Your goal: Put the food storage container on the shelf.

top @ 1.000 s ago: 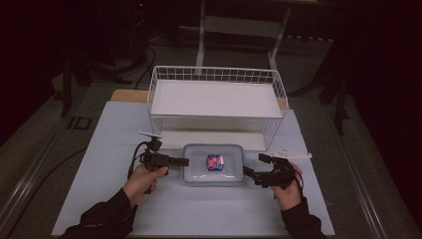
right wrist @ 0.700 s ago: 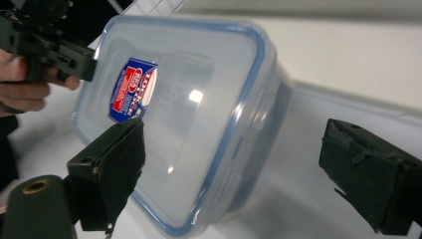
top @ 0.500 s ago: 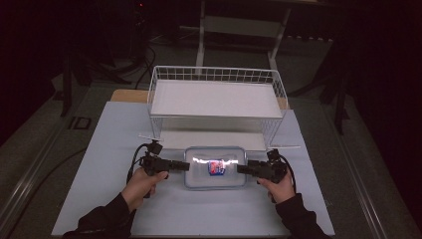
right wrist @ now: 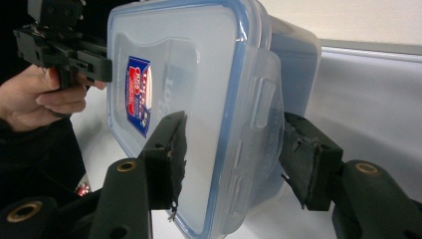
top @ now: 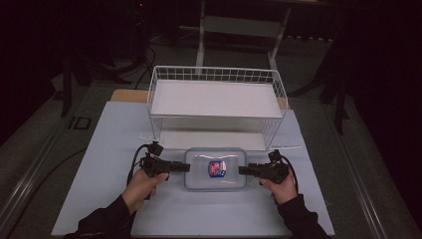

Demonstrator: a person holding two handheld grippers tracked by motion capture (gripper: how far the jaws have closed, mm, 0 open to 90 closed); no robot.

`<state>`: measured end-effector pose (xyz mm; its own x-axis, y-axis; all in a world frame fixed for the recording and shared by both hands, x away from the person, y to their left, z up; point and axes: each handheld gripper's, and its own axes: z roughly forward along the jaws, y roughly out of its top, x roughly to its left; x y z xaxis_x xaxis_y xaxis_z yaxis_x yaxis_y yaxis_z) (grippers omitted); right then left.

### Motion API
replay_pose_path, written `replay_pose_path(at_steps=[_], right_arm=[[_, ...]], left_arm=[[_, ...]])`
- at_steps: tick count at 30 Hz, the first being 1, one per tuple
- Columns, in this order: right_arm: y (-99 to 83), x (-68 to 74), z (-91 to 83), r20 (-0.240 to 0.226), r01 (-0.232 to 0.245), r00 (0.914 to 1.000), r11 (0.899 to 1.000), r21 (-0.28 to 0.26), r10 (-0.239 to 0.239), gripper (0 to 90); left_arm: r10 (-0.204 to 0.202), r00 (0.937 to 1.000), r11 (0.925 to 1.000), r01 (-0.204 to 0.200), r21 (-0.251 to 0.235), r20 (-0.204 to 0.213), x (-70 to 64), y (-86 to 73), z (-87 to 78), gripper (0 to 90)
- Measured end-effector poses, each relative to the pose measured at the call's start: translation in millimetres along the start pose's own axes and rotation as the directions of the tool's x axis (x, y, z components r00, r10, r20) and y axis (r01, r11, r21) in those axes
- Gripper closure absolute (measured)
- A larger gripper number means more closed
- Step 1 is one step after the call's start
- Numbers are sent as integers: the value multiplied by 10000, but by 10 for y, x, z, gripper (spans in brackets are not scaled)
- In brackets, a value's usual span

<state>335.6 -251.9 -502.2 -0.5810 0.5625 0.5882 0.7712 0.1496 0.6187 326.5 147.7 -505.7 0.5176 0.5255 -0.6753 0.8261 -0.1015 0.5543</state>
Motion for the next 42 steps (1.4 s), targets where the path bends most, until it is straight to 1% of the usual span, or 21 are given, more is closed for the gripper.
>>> replay_pose_path(at_steps=[1, 2, 3, 6, 10, 15, 16, 20, 25, 29, 34, 39, 42], right_arm=[[-2, 7, -6, 17, 34, 10000, 10000, 19, -34, 465], [-4, 8, -17, 9, -45, 10000, 10000, 4, 45, 479], [-6, 8, -22, 18, -32, 10000, 10000, -5, 32, 480], [-7, 12, -30, 43, 7, 10000, 10000, 22, -7, 481], [13, 18, -37, 63, 61, 10000, 10000, 26, -61, 482], [72, 35, -65, 134, 149, 9998, 9998, -95, -148, 483], [120, 40, -85, 186, 220, 9996, 9995, -206, -216, 483], [199, 35, -110, 282, 371, 9990, 9985, -411, -360, 484], [260, 18, -122, 337, 400, 9987, 9979, -516, -383, 484], [308, 1, -121, 405, 436, 9983, 9973, -597, -412, 484], [385, -50, -125, 501, 481, 9978, 9957, -797, -442, 483], [470, -73, -133, 510, 556, 9974, 9938, -968, -508, 483], [507, -100, -122, 525, 598, 9971, 9926, -1060, -545, 483]], left_arm=[[-3, 10000, 10000, 3, -18, -30, -8, -2, -1, 570], [54, 10000, 10000, -54, -58, -61, -20, -2, -1, 570], [126, 9999, 9999, -127, -56, -68, -30, 0, -1, 570], [172, 9997, 9998, -173, -96, -145, -45, 7, -1, 569], [139, 9998, 9998, -141, -158, -130, -50, 31, -7, 569], [327, 9993, 9990, -332, -305, -187, -77, 93, -19, 567], [465, 9987, 9982, -473, -374, -228, -86, 133, -22, 567], [628, 9976, 9959, -646, -629, -298, -93, 198, -7, 564], [815, 9962, 9941, -835, -687, -302, -77, 252, 13, 563], [753, 9964, 9936, -783, -818, -389, -69, 305, 37, 560], [828, 9953, 9915, -873, -961, -498, -56, 368, 67, 558], [846, 9949, 9880, -910, -1251, -556, -53, 413, 77, 557], [950, 9934, 9858, -1028, -1327, -640, -41, 445, 91, 557]])
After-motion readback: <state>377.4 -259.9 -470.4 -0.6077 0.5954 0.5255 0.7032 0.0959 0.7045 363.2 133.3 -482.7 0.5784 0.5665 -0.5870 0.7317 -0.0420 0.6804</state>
